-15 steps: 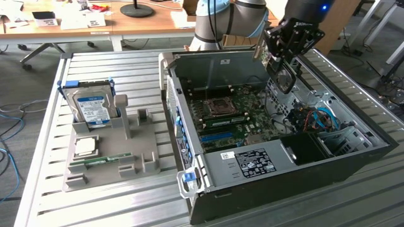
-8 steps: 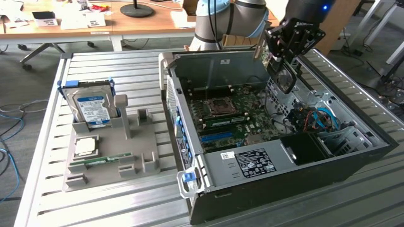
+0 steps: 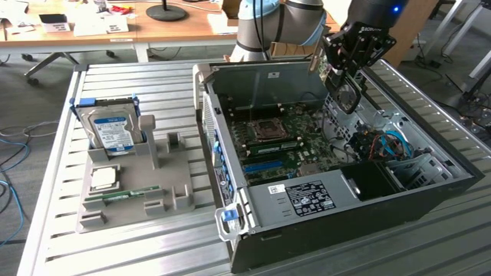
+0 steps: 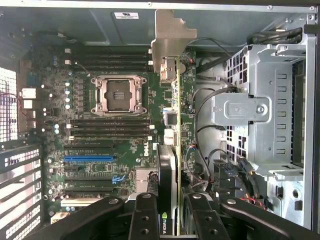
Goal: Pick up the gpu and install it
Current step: 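Insert the gpu into the slot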
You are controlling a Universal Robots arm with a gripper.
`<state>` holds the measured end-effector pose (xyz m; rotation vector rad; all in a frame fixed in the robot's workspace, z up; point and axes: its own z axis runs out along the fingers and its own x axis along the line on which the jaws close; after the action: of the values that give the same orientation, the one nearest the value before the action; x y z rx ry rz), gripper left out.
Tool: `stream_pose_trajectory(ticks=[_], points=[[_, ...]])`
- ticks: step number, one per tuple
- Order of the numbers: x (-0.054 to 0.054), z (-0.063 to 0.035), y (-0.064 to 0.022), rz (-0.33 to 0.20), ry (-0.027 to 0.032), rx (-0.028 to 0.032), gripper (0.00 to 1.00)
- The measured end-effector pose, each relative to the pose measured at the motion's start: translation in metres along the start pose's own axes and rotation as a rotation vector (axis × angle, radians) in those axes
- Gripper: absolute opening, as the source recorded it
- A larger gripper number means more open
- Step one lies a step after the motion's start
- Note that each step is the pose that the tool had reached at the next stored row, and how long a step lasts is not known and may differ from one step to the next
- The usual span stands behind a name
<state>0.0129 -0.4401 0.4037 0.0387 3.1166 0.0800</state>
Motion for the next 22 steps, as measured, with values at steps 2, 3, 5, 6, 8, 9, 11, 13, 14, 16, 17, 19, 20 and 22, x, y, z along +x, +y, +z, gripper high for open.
stream_pose_trajectory(ticks=[2,3,5,6,8,9,11,13,14,16,17,19,20,22], points=[[0.0000,0.0000,0.0000,0.000,0.0000,0.0001,0.27],[-0.0002,0.0000,0.0000,0.000,0.0000,0.0000,0.27],[-0.0004,0.0000,0.0000,0.000,0.0000,0.0000,0.27],[-0.0004,0.0000,0.0000,0.000,0.0000,0.0001,0.27],[-0.0005,0.0001,0.0000,-0.010,0.0006,0.0000,0.27],[-0.0005,0.0001,0.0000,-0.019,0.0010,-0.0002,0.27],[-0.0005,0.0004,0.0000,-0.045,0.0023,-0.0010,0.27],[-0.0005,0.0006,0.0000,-0.079,0.0041,-0.0018,0.27],[-0.0005,0.0008,0.0000,-0.097,0.0050,-0.0021,0.27],[-0.0005,0.0010,0.0000,-0.132,0.0069,-0.0030,0.27],[-0.0005,0.0010,0.0000,-0.150,0.0078,-0.0033,0.27],[-0.0005,0.0011,0.0000,-0.175,0.0090,-0.0039,0.27],[-0.0005,0.0011,0.0000,-0.176,0.0091,-0.0039,0.27],[-0.0005,0.0011,0.0000,-0.176,0.0091,-0.0040,0.27]])
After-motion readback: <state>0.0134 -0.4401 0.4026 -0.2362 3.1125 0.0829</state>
